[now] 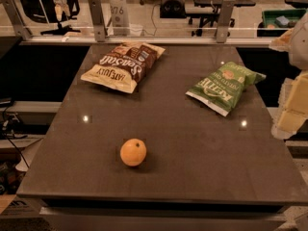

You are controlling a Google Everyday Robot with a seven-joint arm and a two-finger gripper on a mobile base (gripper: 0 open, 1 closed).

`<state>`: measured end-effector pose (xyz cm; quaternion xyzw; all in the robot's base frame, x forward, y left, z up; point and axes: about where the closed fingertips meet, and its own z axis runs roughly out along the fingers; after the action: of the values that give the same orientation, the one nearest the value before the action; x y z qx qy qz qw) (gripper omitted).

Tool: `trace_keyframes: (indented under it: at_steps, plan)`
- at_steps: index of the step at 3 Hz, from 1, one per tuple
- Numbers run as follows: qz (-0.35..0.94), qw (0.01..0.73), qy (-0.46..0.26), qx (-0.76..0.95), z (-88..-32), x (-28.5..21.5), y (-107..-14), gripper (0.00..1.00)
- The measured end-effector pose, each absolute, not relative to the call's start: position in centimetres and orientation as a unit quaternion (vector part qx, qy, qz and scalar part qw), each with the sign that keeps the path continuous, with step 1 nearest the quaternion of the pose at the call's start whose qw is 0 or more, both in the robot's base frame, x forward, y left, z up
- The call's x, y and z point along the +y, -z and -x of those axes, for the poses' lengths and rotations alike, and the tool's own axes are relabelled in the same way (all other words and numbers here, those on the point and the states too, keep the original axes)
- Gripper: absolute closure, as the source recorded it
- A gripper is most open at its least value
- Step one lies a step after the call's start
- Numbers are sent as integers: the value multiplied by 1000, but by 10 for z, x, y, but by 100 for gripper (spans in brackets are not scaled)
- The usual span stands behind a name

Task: Pick brown chip bag

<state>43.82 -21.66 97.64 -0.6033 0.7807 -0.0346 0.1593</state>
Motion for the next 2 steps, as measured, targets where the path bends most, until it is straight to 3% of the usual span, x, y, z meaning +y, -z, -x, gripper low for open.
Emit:
trace_keyframes:
  at_steps: [2]
  plan:
    - [598, 182, 26, 780, -468, -200, -978, 0]
